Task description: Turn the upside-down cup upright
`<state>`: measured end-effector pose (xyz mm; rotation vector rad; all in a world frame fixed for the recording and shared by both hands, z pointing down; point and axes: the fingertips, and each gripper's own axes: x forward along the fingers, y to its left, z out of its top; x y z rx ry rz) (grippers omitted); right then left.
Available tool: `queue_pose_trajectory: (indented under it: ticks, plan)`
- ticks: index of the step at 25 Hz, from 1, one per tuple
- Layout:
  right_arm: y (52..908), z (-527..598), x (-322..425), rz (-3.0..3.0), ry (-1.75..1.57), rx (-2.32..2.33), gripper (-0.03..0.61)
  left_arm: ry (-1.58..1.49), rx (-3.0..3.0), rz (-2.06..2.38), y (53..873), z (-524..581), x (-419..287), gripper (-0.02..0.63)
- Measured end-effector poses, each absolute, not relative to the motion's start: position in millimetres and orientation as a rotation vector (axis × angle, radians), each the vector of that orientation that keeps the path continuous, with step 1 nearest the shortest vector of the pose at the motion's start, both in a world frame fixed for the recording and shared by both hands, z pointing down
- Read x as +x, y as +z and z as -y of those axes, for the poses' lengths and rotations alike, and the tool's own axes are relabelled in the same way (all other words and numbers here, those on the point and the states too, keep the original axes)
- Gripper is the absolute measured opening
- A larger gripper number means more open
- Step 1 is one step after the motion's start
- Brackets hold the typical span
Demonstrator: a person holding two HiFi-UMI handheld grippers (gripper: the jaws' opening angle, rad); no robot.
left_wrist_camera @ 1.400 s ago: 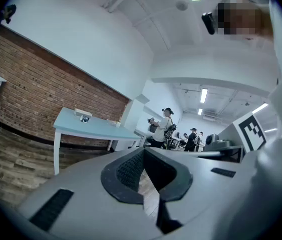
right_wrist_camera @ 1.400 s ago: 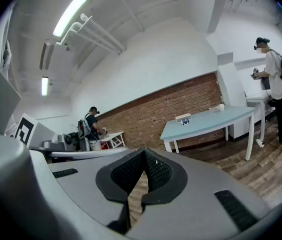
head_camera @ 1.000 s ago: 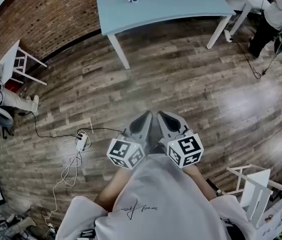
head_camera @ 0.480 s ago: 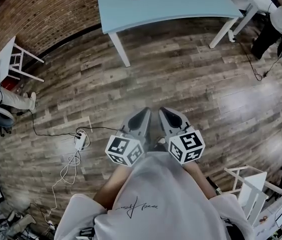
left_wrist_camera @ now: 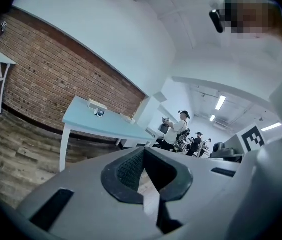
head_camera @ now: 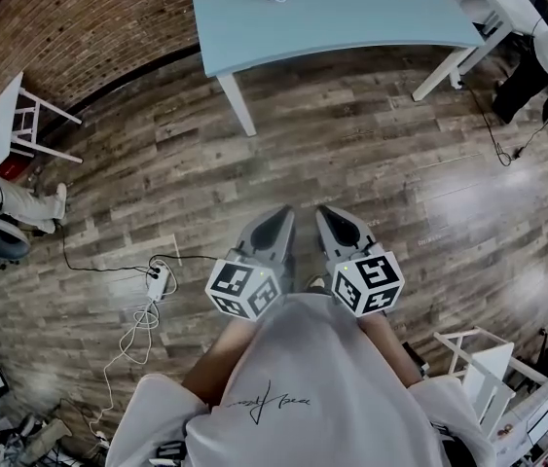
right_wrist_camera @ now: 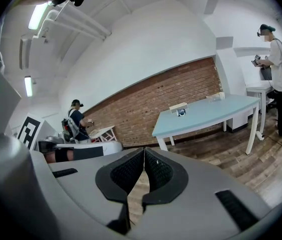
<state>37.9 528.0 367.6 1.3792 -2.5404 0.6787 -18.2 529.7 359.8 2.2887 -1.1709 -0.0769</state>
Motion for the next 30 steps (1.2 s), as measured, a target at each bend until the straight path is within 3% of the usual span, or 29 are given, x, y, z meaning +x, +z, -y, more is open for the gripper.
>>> queue_pose_trajectory:
  ticks: [30]
  plan:
    - [359.5,-429.9,-11.6,2.449,0.668,1.526,0.021,-0.214,2.271,1.156,346.1,-434.2,-111.4,0.008]
